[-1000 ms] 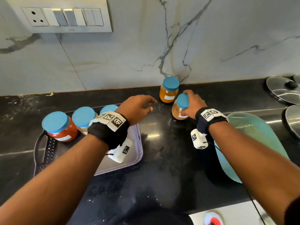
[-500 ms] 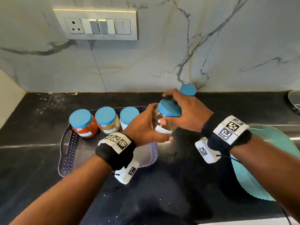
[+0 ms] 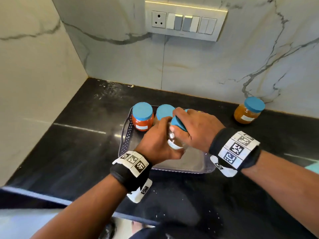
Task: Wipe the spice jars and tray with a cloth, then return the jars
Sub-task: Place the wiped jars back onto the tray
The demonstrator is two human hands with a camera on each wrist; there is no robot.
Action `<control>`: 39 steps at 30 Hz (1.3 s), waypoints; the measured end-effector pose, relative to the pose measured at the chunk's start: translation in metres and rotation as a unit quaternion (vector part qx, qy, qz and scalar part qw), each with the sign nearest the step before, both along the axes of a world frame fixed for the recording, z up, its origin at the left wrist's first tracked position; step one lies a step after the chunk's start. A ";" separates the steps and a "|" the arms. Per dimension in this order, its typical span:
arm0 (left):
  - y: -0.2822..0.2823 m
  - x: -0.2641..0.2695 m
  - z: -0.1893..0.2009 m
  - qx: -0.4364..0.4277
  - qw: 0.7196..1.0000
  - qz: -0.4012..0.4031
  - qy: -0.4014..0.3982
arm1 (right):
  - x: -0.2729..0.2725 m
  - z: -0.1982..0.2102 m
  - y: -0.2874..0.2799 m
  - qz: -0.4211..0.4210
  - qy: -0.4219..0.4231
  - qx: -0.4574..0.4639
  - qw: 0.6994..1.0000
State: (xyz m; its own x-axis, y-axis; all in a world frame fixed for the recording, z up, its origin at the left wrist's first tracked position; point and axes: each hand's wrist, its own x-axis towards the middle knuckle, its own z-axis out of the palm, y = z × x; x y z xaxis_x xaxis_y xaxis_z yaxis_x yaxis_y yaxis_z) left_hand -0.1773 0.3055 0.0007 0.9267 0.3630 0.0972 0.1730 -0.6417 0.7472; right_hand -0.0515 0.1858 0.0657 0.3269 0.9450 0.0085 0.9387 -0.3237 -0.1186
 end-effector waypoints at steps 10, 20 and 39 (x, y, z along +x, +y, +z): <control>0.092 -0.062 -0.011 -0.033 0.998 -0.034 0.036 | -0.017 -0.040 0.070 -0.010 0.123 -0.079 0.989; 0.118 -0.068 0.007 -0.053 0.988 0.138 -0.048 | -0.056 -0.069 0.095 0.034 0.049 -0.098 0.993; -0.055 0.149 0.063 0.038 0.996 -0.072 -0.040 | 0.126 -0.005 -0.099 -0.343 0.036 0.061 0.937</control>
